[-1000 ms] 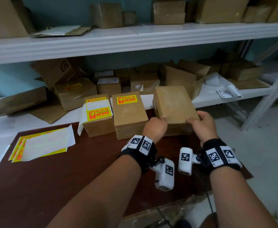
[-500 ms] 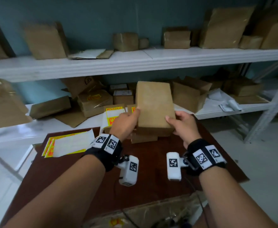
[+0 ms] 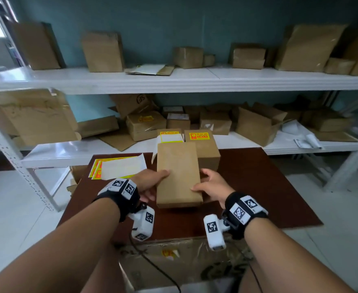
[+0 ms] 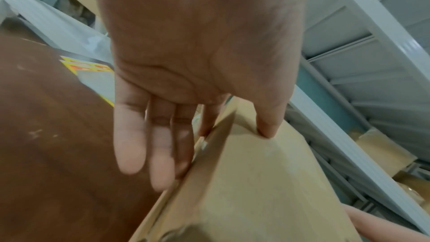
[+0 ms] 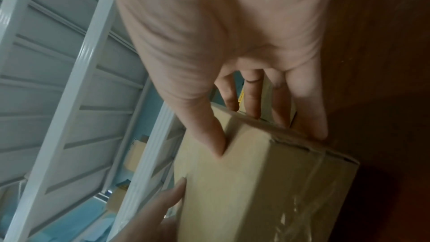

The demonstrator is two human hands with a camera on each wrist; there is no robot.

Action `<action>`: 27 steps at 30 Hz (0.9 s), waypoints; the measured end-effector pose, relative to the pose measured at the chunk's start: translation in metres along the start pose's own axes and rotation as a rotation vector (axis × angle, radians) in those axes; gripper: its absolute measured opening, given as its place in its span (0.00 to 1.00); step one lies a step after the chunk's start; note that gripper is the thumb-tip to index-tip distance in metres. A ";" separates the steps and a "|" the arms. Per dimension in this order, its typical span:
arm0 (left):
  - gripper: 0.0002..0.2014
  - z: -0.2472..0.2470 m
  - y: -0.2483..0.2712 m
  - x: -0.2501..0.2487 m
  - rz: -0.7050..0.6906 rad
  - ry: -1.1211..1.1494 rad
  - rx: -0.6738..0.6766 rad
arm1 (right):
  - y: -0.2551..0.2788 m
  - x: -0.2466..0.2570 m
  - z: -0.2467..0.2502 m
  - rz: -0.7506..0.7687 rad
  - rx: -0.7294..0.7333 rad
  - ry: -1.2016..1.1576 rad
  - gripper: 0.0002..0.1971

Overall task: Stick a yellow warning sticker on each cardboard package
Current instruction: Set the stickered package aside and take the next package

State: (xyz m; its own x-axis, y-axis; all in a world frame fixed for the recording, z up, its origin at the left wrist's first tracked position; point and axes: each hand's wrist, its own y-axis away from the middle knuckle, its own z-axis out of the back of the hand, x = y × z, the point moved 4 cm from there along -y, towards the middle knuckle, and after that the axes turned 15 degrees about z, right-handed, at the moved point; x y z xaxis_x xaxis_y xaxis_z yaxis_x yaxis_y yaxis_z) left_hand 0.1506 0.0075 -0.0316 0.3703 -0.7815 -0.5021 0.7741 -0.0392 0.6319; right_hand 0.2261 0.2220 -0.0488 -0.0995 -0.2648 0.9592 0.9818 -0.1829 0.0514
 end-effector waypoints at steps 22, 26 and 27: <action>0.35 -0.011 -0.045 0.007 0.194 -0.233 0.259 | -0.024 -0.014 0.005 -0.155 0.348 0.385 0.47; 0.31 0.020 -0.058 -0.005 0.151 -0.113 0.187 | -0.043 -0.009 0.017 -0.158 0.364 0.362 0.38; 0.30 0.031 -0.066 -0.010 0.134 -0.040 0.132 | -0.051 -0.007 0.021 -0.146 0.323 0.339 0.35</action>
State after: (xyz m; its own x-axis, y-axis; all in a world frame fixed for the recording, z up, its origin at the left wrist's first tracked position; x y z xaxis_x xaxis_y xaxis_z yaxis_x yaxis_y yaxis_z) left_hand 0.0801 -0.0017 -0.0496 0.4425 -0.8094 -0.3862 0.6444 -0.0125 0.7646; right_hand 0.1800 0.2527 -0.0523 -0.2342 -0.5610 0.7940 0.9484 0.0476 0.3133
